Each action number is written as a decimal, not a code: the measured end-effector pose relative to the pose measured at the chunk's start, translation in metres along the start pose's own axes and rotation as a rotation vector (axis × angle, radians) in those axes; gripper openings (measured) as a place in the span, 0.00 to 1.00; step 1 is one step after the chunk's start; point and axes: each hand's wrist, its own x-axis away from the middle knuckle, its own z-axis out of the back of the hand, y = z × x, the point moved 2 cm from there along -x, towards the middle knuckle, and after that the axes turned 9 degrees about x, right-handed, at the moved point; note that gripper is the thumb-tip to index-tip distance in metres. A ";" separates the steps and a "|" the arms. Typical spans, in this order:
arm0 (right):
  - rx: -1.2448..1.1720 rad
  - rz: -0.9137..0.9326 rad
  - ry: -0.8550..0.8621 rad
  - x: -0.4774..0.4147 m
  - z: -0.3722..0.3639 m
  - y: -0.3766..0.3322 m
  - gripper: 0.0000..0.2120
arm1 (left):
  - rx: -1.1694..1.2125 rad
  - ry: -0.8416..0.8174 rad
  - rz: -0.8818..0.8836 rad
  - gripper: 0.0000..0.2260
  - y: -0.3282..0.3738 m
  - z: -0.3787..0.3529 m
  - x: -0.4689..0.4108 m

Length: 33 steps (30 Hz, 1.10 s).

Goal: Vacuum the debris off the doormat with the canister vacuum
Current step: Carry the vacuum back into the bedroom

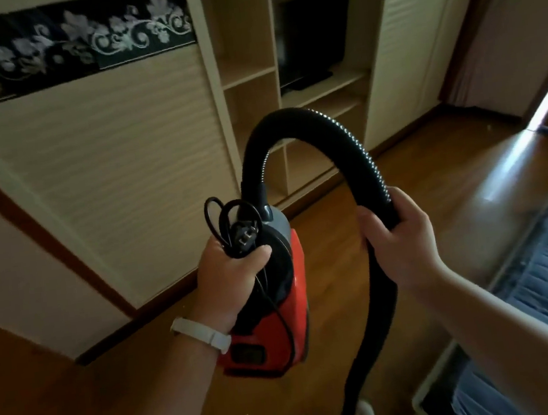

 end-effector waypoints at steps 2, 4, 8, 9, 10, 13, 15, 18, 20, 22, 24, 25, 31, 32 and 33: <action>-0.020 -0.017 0.020 -0.030 -0.007 0.015 0.07 | -0.003 -0.003 0.009 0.04 -0.006 -0.015 -0.033; -0.061 -0.044 0.022 -0.061 -0.014 0.035 0.06 | -0.006 -0.001 0.035 0.05 -0.014 -0.034 -0.065; -0.090 -0.069 0.029 -0.136 -0.022 0.077 0.07 | 0.031 0.016 0.118 0.06 -0.028 -0.080 -0.136; -0.093 -0.077 0.029 -0.156 -0.021 0.086 0.08 | 0.023 0.022 0.135 0.05 -0.028 -0.093 -0.153; -0.100 -0.090 0.027 -0.175 -0.018 0.093 0.08 | 0.014 0.023 0.144 0.04 -0.027 -0.105 -0.169; -0.125 -0.110 0.015 -0.232 -0.007 0.112 0.08 | -0.006 0.025 0.147 0.04 -0.022 -0.142 -0.219; -0.117 -0.089 0.020 -0.269 0.000 0.122 0.08 | -0.026 0.017 0.115 0.04 -0.017 -0.165 -0.249; -0.114 -0.076 0.044 -0.312 0.008 0.132 0.09 | 0.008 0.007 0.087 0.03 -0.009 -0.195 -0.289; -0.096 -0.059 0.064 -0.340 0.015 0.139 0.10 | 0.019 -0.014 0.063 0.04 -0.003 -0.213 -0.318; -0.059 -0.038 0.098 -0.369 0.024 0.149 0.11 | 0.029 -0.055 0.044 0.04 -0.002 -0.234 -0.350; -0.034 -0.025 0.131 -0.400 0.032 0.160 0.11 | 0.050 -0.103 0.025 0.04 -0.004 -0.256 -0.380; -0.006 -0.014 0.145 -0.414 0.035 0.166 0.11 | 0.062 -0.120 0.025 0.03 -0.005 -0.267 -0.395; 0.228 -0.051 0.264 -0.518 0.059 0.214 0.11 | 0.116 -0.280 0.007 0.10 -0.025 -0.339 -0.507; 0.252 -0.067 0.295 -0.536 0.063 0.223 0.10 | 0.122 -0.317 0.000 0.14 -0.029 -0.354 -0.528; 0.272 -0.079 0.320 -0.554 0.066 0.231 0.08 | 0.125 -0.351 -0.010 0.16 -0.030 -0.368 -0.548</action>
